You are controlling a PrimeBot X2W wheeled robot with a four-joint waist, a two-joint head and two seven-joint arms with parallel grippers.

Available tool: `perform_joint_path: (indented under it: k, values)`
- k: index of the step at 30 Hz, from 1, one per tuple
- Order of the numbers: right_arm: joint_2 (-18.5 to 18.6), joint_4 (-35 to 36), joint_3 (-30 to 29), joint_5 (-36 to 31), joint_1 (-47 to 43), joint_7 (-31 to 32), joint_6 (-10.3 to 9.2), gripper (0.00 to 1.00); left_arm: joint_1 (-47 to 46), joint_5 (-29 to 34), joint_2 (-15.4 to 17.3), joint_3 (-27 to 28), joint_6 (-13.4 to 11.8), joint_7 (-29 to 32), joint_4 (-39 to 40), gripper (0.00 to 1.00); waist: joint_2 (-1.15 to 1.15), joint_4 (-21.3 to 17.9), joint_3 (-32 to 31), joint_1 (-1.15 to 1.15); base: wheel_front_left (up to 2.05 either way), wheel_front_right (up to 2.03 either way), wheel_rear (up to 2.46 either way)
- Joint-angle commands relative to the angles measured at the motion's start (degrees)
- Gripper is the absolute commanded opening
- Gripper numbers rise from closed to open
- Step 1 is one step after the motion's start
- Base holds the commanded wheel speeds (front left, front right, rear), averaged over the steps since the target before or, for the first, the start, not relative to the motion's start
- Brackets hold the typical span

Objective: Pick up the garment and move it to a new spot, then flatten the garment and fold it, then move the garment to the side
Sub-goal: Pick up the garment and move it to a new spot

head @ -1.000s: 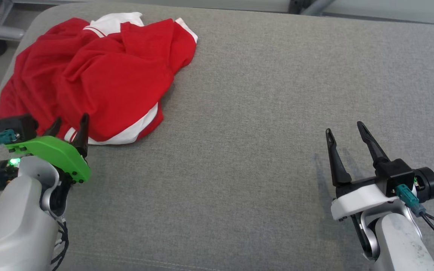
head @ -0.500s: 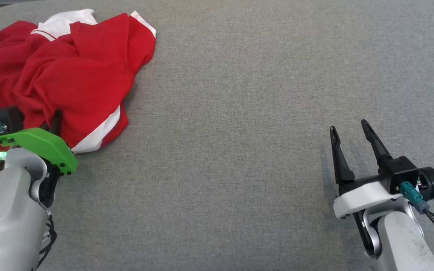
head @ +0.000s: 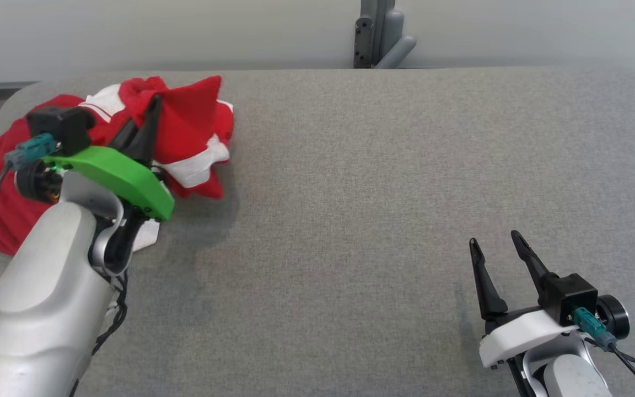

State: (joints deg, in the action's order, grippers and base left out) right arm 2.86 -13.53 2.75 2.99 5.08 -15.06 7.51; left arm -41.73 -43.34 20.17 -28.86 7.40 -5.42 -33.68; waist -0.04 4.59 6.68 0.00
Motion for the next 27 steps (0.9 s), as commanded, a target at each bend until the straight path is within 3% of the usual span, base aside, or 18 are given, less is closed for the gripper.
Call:
perform_joint_path:
  k: [1, 9, 14, 17, 21, 27]
  values:
    - [0.08, 0.19, -0.03, 0.45, -0.63, -0.19, -0.04, 1.0, -1.03, -0.83, -0.75, -0.48, 0.13, 0.89, 3.39, 0.0, 0.04, -2.78, -2.73, 0.0, 0.0, 0.0, 0.0]
    - [0.1, 0.55, -0.61, 2.14, -1.54, -0.19, -0.04, 1.0, 1.28, -1.75, -2.87, -3.43, -1.65, 6.08, 18.29, 0.0, 0.04, -8.75, -3.58, 0.0, 0.0, 0.0, 0.0]
    - [0.08, 0.56, -0.32, 2.45, -2.26, -0.19, -0.04, 1.0, 4.12, -2.81, -2.84, -4.79, -4.12, 10.07, 21.93, 0.0, 0.04, -12.71, -3.88, 0.0, 0.0, 0.0, 0.0]
    - [0.08, 0.88, -0.33, 2.6, -1.63, -0.19, -0.04, 1.0, 5.41, -3.96, -3.85, -6.03, -5.01, 12.66, 19.67, 0.0, 0.04, -14.43, -2.89, 0.0, 0.0, 0.0, 0.0]
    - [0.06, 0.89, 0.28, 2.61, -1.64, -0.19, -0.03, 1.0, 5.88, -5.64, -6.47, -8.3, -3.48, 14.81, 12.56, 0.0, 0.04, -15.77, -1.92, 0.0, 0.0, 0.0, 0.0]
    - [0.06, 0.81, 1.31, 2.81, -0.65, -0.19, -0.04, 1.0, 2.9, -3.52, -10.21, -11.44, -0.91, 9.17, 0.49, 0.0, 0.04, -16.98, -0.11, 0.0, 0.0, 0.0, 0.0]
